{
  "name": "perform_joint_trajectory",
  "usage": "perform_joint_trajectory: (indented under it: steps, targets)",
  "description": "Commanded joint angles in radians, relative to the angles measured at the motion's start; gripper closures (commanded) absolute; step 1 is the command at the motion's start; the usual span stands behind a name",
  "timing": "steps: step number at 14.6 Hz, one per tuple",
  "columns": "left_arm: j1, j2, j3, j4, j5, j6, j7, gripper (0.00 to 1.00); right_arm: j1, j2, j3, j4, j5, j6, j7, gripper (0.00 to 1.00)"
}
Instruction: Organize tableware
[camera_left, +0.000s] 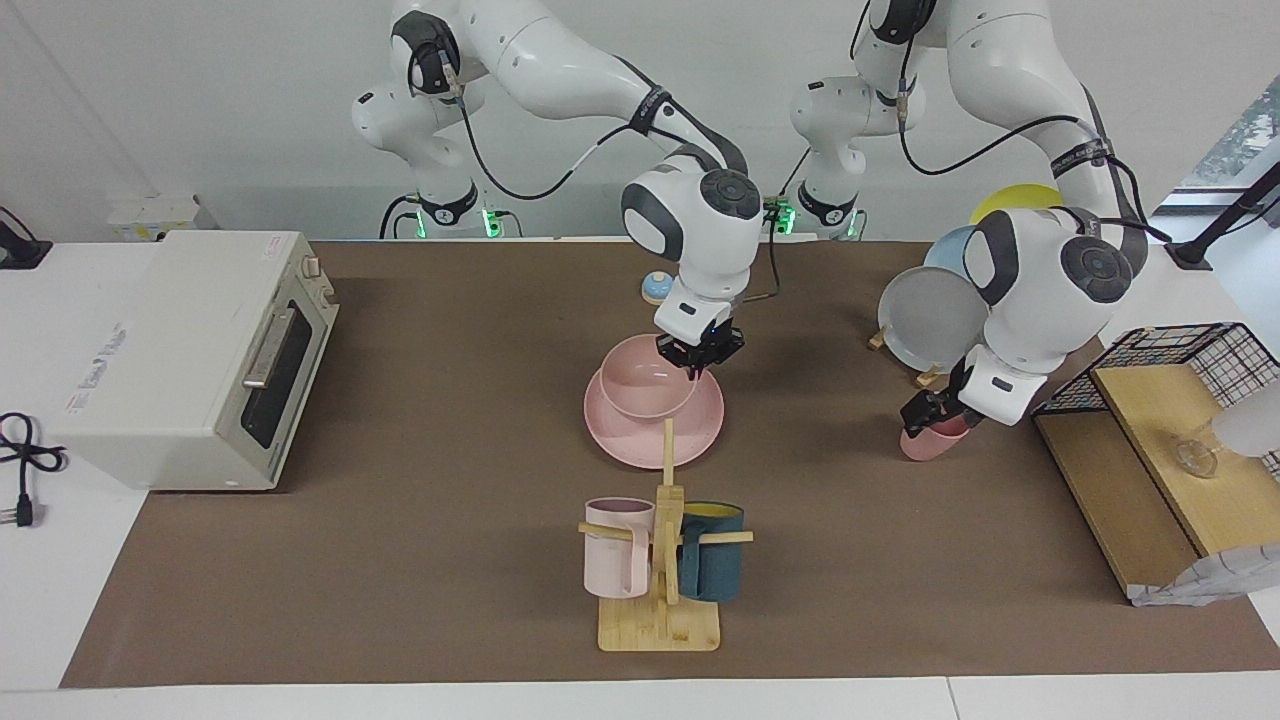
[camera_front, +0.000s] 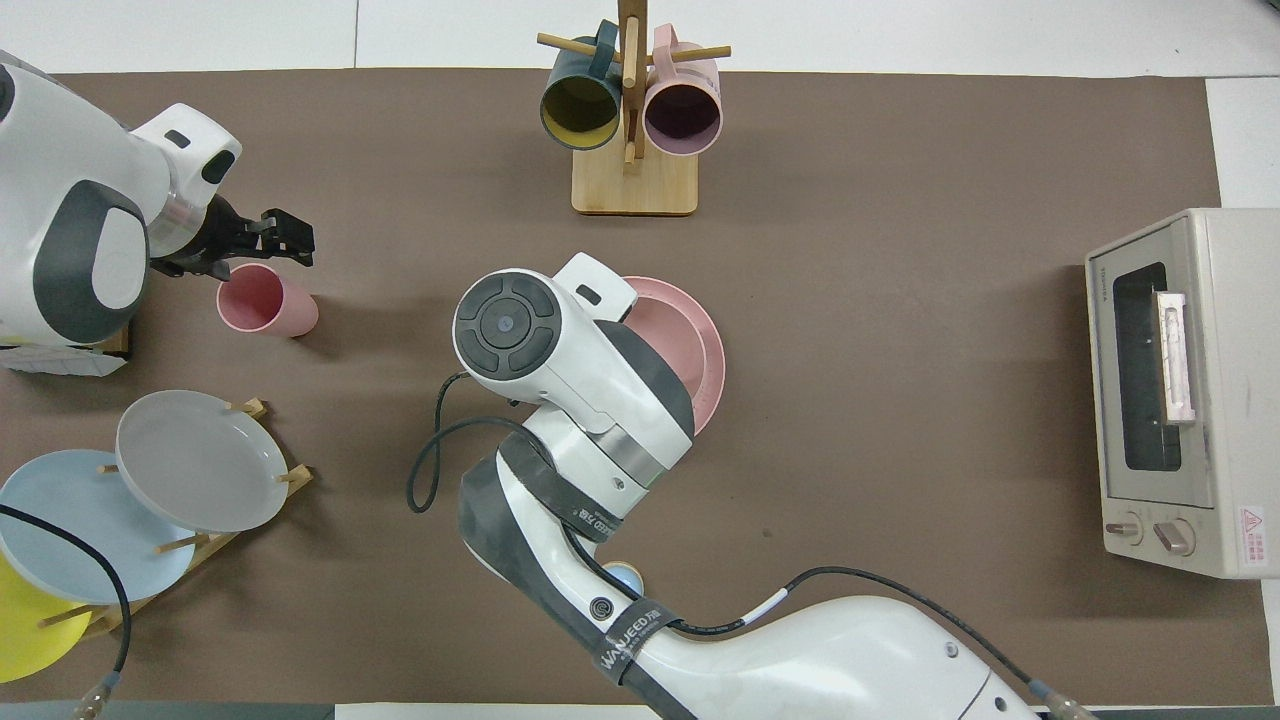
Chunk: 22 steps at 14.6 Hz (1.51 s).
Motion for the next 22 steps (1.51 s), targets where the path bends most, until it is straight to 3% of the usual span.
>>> perform_joint_trajectory:
  steps: [1, 7, 9, 10, 11, 12, 13, 14, 15, 16, 17, 19, 22]
  targets:
    - [-0.009, -0.006, 0.003, -0.016, 0.005, 0.007, -0.056, 0.00, 0.017, 0.000, 0.005, -0.018, -0.002, 0.030, 0.006, 1.00]
    - [-0.018, -0.016, 0.003, -0.128, 0.006, 0.096, -0.059, 0.00, 0.028, 0.006, 0.005, -0.066, -0.031, 0.071, 0.008, 1.00]
    - [-0.021, -0.013, 0.003, -0.133, 0.006, 0.100, -0.052, 0.09, 0.025, 0.006, 0.003, -0.069, -0.051, 0.068, 0.008, 1.00]
    - [-0.021, -0.013, 0.003, -0.133, 0.008, 0.100, -0.044, 0.26, 0.027, 0.006, 0.003, -0.070, -0.055, 0.074, 0.010, 1.00]
    - [-0.021, -0.013, 0.003, -0.133, 0.009, 0.096, -0.024, 0.72, 0.027, 0.006, 0.003, -0.070, -0.055, 0.076, 0.010, 1.00]
    - [-0.021, -0.013, 0.003, -0.131, 0.013, 0.094, 0.006, 1.00, 0.024, 0.006, 0.003, -0.067, -0.055, 0.077, 0.010, 0.96]
    - [-0.021, -0.013, 0.005, -0.130, 0.017, 0.094, 0.032, 1.00, 0.022, 0.004, 0.005, -0.057, -0.048, 0.076, 0.010, 0.83]
    - [-0.022, -0.012, 0.005, -0.127, 0.022, 0.094, 0.042, 1.00, 0.027, 0.004, 0.005, -0.043, -0.039, 0.065, 0.008, 0.53]
    - [-0.021, -0.012, 0.005, -0.125, 0.037, 0.094, 0.049, 1.00, 0.022, 0.008, 0.005, -0.028, -0.041, 0.050, 0.008, 0.34]
    - [-0.021, -0.012, 0.005, -0.125, 0.045, 0.094, 0.074, 1.00, 0.019, 0.009, 0.003, -0.009, -0.043, 0.037, 0.010, 0.28]
    - [-0.021, -0.012, 0.005, -0.122, 0.045, 0.093, 0.091, 1.00, 0.009, 0.008, 0.003, 0.035, -0.042, 0.013, 0.008, 0.13]
    - [-0.021, -0.012, 0.005, -0.117, 0.046, 0.091, 0.106, 1.00, -0.025, -0.011, 0.003, 0.136, -0.042, -0.131, -0.010, 0.00]
    - [-0.038, -0.013, 0.003, -0.047, 0.046, 0.009, 0.105, 1.00, -0.131, -0.162, 0.003, 0.073, -0.037, -0.260, -0.108, 0.00]
